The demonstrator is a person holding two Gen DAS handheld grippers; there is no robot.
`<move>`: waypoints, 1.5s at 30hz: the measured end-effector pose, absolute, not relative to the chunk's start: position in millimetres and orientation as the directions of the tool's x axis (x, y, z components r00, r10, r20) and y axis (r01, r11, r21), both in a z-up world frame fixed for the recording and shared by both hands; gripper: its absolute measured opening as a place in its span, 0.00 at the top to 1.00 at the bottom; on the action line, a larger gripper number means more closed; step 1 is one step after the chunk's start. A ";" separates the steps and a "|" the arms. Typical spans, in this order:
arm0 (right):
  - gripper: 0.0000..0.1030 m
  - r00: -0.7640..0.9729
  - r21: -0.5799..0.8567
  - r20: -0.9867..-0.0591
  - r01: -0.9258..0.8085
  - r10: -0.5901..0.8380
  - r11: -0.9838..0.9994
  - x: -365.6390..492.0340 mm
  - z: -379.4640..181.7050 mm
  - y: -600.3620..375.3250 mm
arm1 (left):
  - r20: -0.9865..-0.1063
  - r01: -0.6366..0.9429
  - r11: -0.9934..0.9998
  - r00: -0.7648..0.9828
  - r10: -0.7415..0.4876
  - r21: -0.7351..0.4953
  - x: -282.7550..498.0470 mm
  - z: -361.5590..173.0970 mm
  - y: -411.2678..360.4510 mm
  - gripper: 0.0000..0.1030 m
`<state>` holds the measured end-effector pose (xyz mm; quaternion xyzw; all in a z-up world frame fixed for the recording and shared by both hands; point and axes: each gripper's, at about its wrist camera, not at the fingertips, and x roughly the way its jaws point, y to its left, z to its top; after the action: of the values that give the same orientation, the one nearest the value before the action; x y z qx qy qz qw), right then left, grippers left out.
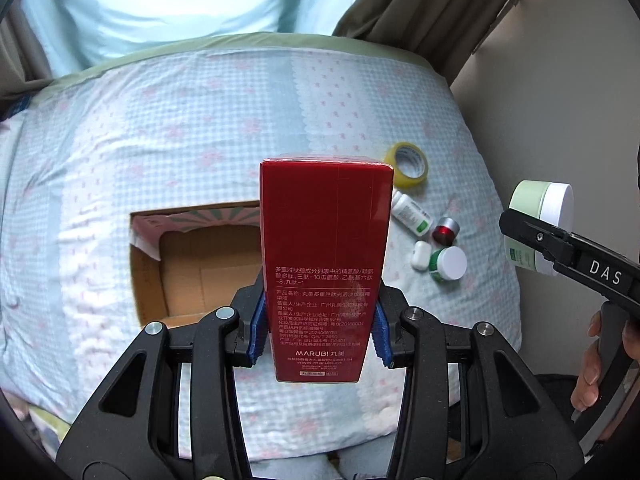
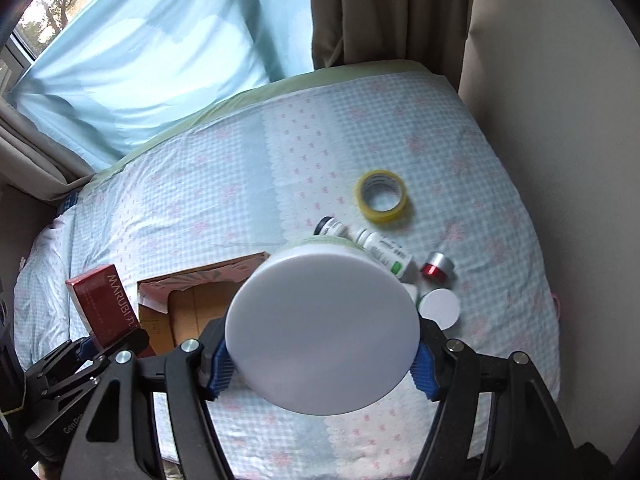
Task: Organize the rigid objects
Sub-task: 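Grasp the red carton with the left tool while the right tool grasps the white-lidded jar, then lower the red carton into the box with the left tool while the right tool lowers the jar in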
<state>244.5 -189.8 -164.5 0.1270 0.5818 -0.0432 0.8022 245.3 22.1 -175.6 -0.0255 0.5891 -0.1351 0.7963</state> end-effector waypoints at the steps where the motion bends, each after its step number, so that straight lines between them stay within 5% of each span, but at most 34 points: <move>1: 0.36 0.313 0.159 -0.945 0.206 0.089 0.966 244.0 -168.2 -176.0 | -0.932 0.188 0.964 0.274 -0.237 -0.190 245.2 -179.1 35.0 0.63; 16: 0.36 0.188 0.190 -0.966 0.038 0.179 0.981 264.5 -259.7 -52.3 | -0.978 0.182 0.975 0.136 -0.156 -0.131 283.1 -276.6 132.5 0.63; 32: 0.36 0.085 0.086 -0.991 -0.179 0.103 0.980 305.0 -397.1 -21.0 | -0.997 0.311 0.950 -0.081 0.000 -0.026 336.0 -431.2 115.3 0.63; 45: 0.36 0.027 0.073 -0.996 -0.229 0.081 0.971 310.4 -438.9 -17.7 | -0.990 0.416 0.909 -0.117 0.079 0.023 329.6 -470.8 101.0 0.63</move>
<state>310.4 -17.7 -438.9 -0.0535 0.6890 0.1085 0.7146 329.6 101.0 -470.8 0.1679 0.7357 -0.1310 0.6429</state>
